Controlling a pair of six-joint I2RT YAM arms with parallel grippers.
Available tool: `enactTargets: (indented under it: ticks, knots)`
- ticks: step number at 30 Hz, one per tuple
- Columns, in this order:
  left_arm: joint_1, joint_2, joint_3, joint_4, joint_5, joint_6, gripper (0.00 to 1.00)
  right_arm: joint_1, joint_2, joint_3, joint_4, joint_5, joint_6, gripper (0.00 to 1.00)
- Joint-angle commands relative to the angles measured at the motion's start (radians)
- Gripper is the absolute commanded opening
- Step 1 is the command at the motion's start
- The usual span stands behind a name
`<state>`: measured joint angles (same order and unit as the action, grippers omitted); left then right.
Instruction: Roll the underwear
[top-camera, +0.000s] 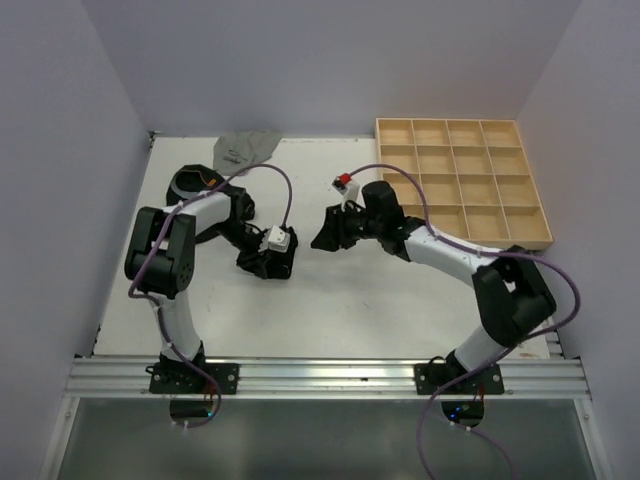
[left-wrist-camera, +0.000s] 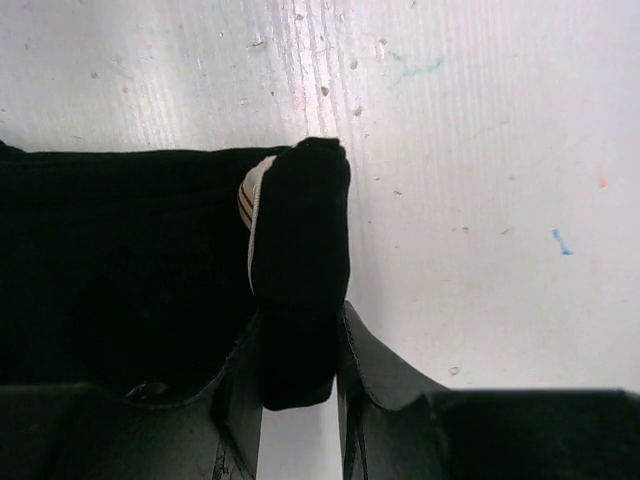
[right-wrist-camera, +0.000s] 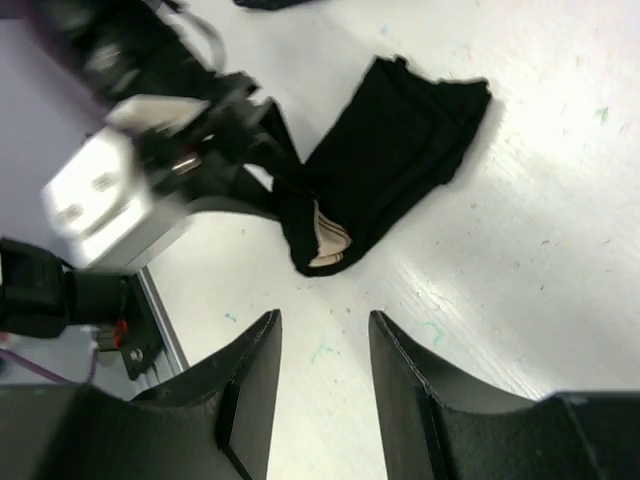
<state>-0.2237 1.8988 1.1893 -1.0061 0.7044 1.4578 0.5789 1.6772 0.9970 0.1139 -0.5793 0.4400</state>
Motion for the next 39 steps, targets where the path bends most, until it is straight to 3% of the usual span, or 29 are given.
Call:
enactTargets:
  ticks: [1,7,12,19,30,33,35,37,39]
  knots:
    - [0.015,0.138,0.059,-0.238,0.032,-0.057,0.04,0.067,-0.125,-0.026,-0.138,0.136,-0.235,0.45]
    - [0.018,0.302,0.185,-0.299,0.061,-0.083,0.08,0.295,-0.163,-0.029,-0.151,0.36,-0.432,0.51]
    - [0.017,0.358,0.234,-0.31,0.05,-0.1,0.13,0.42,-0.096,-0.031,-0.027,0.493,-0.613,0.52]
    - [0.017,0.381,0.234,-0.295,0.03,-0.1,0.16,0.461,0.064,0.052,0.032,0.515,-0.76,0.52]
    - [0.017,0.388,0.253,-0.299,0.037,-0.097,0.22,0.475,0.185,0.088,0.079,0.46,-0.797,0.51]
    - [0.017,0.391,0.254,-0.296,0.041,-0.102,0.22,0.476,0.214,0.1,0.06,0.437,-0.804,0.46]
    - [0.017,0.387,0.256,-0.287,0.044,-0.106,0.23,0.475,0.248,0.115,0.033,0.414,-0.805,0.34]
    - [0.017,0.381,0.26,-0.287,0.055,-0.109,0.23,0.476,0.269,0.126,0.006,0.401,-0.796,0.1]
    - [0.024,0.365,0.259,-0.282,0.069,-0.1,0.23,0.475,0.271,0.121,-0.005,0.374,-0.776,0.02]
